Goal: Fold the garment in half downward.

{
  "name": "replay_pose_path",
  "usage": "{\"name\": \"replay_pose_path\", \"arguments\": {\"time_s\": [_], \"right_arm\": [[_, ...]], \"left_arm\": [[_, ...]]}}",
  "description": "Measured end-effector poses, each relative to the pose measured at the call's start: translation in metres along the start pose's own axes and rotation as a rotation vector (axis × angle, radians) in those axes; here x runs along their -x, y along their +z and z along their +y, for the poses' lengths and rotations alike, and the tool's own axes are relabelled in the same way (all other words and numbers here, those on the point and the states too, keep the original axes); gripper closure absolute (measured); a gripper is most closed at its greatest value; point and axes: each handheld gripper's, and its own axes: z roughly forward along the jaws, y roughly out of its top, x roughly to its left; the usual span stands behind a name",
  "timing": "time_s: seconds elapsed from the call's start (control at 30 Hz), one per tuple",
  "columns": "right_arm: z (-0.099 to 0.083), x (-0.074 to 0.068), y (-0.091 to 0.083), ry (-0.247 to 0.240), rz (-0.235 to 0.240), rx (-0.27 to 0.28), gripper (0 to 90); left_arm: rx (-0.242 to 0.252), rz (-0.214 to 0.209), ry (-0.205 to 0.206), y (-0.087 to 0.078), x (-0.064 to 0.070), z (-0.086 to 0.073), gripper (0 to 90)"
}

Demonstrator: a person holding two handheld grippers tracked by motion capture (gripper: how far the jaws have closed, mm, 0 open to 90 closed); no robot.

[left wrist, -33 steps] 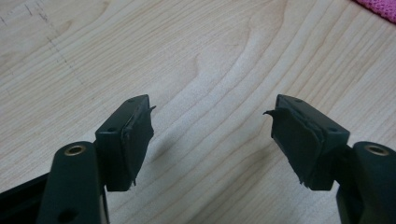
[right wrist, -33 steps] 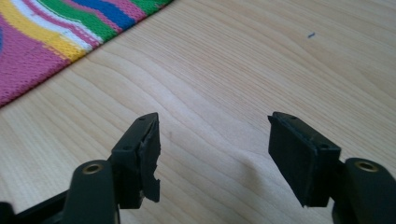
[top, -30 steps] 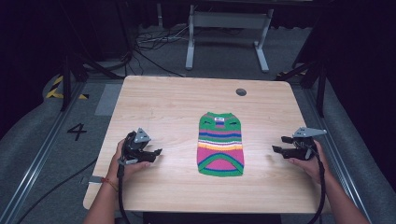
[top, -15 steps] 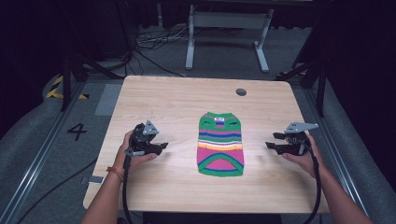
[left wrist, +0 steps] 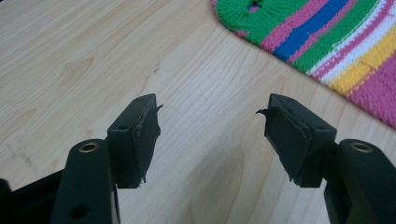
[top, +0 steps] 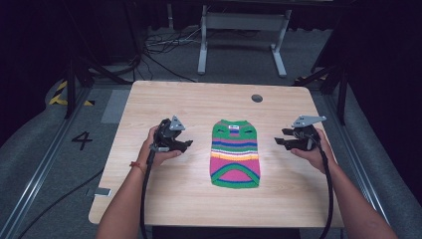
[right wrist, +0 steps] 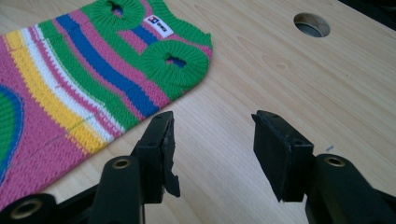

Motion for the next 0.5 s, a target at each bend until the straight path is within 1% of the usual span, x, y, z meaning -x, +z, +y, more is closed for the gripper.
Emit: {"name": "replay_pose_path", "arguments": {"time_s": [0.07, 0.1, 0.17, 0.2, 0.23, 0.27, 0.3, 0.37, 0.4, 0.43, 0.47, 0.5], "right_arm": [[0.006, 0.002, 0.006, -0.001, 0.003, 0.0, 51.3], [0.008, 0.003, 0.008, 0.001, 0.003, 0.0, 51.3], [0.014, 0.005, 0.014, 0.004, 0.008, 0.002, 51.4], [0.016, 0.005, 0.016, -0.001, 0.004, 0.001, 51.3], [0.019, 0.006, 0.02, -0.001, 0.003, -0.005, 51.5], [0.02, 0.006, 0.022, -0.005, 0.004, 0.001, 52.2], [0.023, 0.007, 0.025, -0.009, 0.006, 0.004, 52.4], [0.027, 0.009, 0.03, 0.009, 0.012, 0.003, 52.7], [0.029, 0.01, 0.033, 0.017, 0.015, 0.01, 53.0], [0.032, 0.01, 0.036, 0.016, 0.013, 0.016, 54.3], [0.034, 0.01, 0.038, 0.01, 0.014, 0.016, 54.5], [0.034, 0.01, 0.038, 0.01, 0.014, 0.016, 54.5]], "left_arm": [[0.009, 0.0, 0.003, 0.006, -0.001, 0.008, 36.2], [0.011, -0.013, -0.006, 0.01, -0.002, 0.012, 36.4], [0.008, -0.002, 0.002, 0.016, -0.003, 0.018, 37.0], [0.005, -0.003, 0.007, 0.019, -0.004, 0.023, 37.3], [0.004, -0.008, 0.002, 0.022, -0.004, 0.026, 37.5], [0.001, -0.003, 0.007, 0.026, -0.004, 0.031, 37.5], [0.007, 0.005, 0.015, 0.028, -0.005, 0.033, 38.0], [0.003, -0.011, 0.011, 0.036, -0.006, 0.039, 38.9], [0.003, -0.011, 0.011, 0.036, -0.006, 0.039, 38.9], [-0.011, -0.006, 0.016, 0.045, -0.007, 0.044, 38.9], [-0.009, 0.003, 0.023, 0.047, -0.008, 0.046, 39.6], [-0.009, 0.003, 0.023, 0.047, -0.008, 0.046, 40.4]]}}
